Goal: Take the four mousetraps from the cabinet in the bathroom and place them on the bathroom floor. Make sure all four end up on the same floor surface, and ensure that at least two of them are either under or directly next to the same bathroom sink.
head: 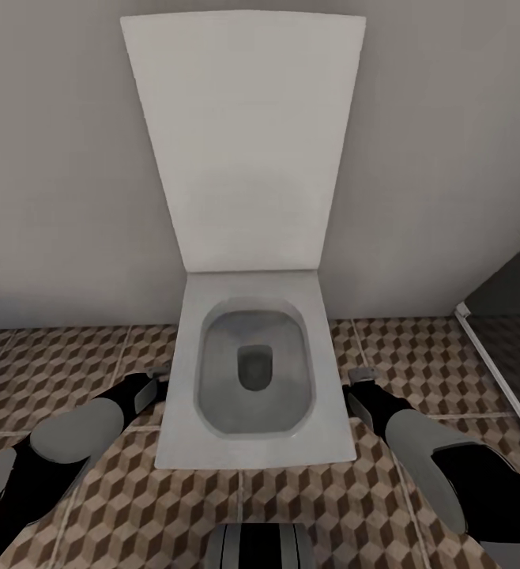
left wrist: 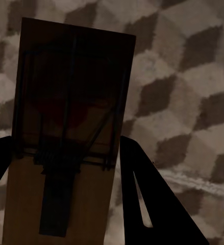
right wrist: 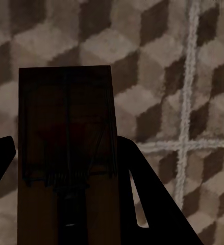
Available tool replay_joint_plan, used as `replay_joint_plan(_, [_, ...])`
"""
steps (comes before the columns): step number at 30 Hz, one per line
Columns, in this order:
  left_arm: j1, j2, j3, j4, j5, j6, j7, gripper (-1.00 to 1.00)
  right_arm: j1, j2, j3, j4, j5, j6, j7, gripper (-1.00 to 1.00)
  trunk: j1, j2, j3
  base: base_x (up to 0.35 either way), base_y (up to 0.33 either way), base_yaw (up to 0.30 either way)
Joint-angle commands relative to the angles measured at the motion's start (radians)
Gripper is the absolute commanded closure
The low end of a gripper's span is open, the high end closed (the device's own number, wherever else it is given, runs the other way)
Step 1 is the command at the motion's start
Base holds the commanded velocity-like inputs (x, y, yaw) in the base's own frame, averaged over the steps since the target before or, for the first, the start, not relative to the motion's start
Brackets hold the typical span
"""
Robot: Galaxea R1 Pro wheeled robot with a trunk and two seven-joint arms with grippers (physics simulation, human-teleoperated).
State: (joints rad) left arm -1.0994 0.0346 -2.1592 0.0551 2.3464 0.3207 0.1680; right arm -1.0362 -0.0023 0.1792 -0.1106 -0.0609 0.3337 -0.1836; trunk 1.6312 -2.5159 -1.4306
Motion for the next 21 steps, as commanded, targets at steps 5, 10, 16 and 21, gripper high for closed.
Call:
replay_joint_plan(5, [0.000, -0.002, -0.009, 0.000, 0.010, -0.003, 0.002, 1.00, 0.000, -0.002, 0.008, -0.009, -0.007, 0.007, -0.004, 1.00, 0.000, 0.000, -0.001, 0.002, 0.000, 0.005])
replay_joint_plan(10, [0.000, -0.004, -0.010, -0.001, 0.010, -0.003, 0.002, 1.00, 0.000, -0.001, 0.008, -0.015, -0.007, 0.008, -0.007, 1.00, 0.000, 0.000, -0.001, 0.000, 0.000, 0.185])
replay_joint_plan(16, [0.000, -0.004, -0.010, -0.001, 0.010, -0.003, 0.002, 1.00, 0.000, 0.001, 0.008, -0.015, -0.007, 0.008, -0.006, 1.00, 0.000, 0.000, -0.001, 0.000, 0.000, 0.049])
replay_joint_plan(21, [0.000, -0.004, -0.010, -0.001, 0.010, -0.003, 0.002, 1.00, 0.000, -0.002, 0.008, -0.017, -0.007, 0.008, -0.010, 1.00, 0.000, 0.000, -0.001, 0.000, 0.000, 0.005])
